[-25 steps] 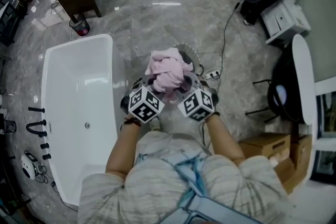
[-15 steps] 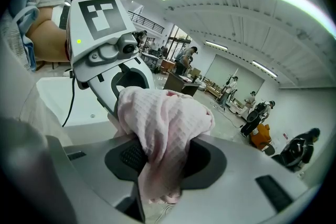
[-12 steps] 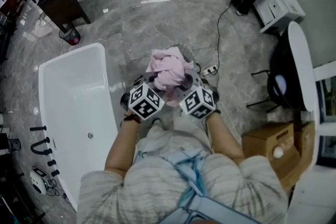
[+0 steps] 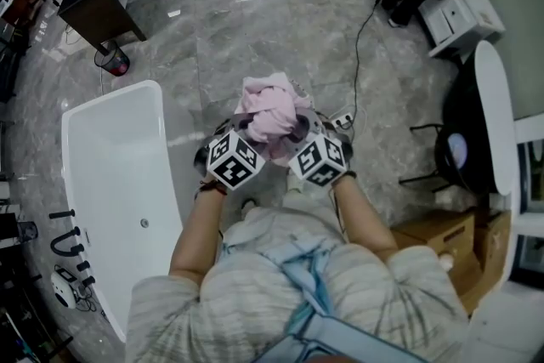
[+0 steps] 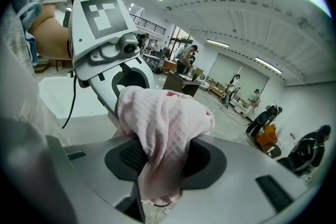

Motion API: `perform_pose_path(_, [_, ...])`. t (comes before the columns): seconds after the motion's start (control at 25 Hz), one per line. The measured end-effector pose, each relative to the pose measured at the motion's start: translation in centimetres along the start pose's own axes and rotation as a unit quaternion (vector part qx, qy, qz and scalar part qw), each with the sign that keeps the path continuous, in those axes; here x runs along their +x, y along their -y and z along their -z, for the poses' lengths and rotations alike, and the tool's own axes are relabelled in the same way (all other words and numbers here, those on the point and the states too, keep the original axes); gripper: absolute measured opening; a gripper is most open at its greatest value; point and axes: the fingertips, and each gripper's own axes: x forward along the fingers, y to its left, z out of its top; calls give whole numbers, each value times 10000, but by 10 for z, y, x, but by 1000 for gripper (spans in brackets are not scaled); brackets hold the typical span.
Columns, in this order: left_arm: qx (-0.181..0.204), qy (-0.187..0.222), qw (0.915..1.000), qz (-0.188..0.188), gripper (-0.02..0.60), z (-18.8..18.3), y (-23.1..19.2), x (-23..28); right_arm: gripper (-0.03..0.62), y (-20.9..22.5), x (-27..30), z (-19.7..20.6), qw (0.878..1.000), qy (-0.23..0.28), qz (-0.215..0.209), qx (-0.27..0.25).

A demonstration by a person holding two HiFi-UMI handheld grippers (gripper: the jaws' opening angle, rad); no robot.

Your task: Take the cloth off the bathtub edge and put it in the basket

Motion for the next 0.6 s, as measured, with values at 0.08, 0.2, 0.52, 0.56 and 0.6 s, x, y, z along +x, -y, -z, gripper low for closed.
perform_pose_path(0.08, [-45, -57, 10000, -13, 173, -7, -9, 15, 170, 16, 8, 8, 10000, 11, -73, -36])
perform_pose_path(0.2, [-139, -127, 9998, -22, 173, -12, -22, 34, 170, 34, 22, 18, 9997, 9, -214, -144])
perform_pose_path(0.52, [-376, -354, 9986, 92, 175, -18, -43, 80, 170, 71, 53, 44, 9983, -141, -535, -190])
perform_pose_path(0.56, [-420, -374, 9984, 96, 175, -17, -45, 85, 170, 74, 57, 47, 9981, -169, -562, -190])
perform_pose_path(0.6, [-470, -400, 9981, 88, 175, -16, -48, 89, 170, 76, 62, 50, 9979, -199, -591, -191])
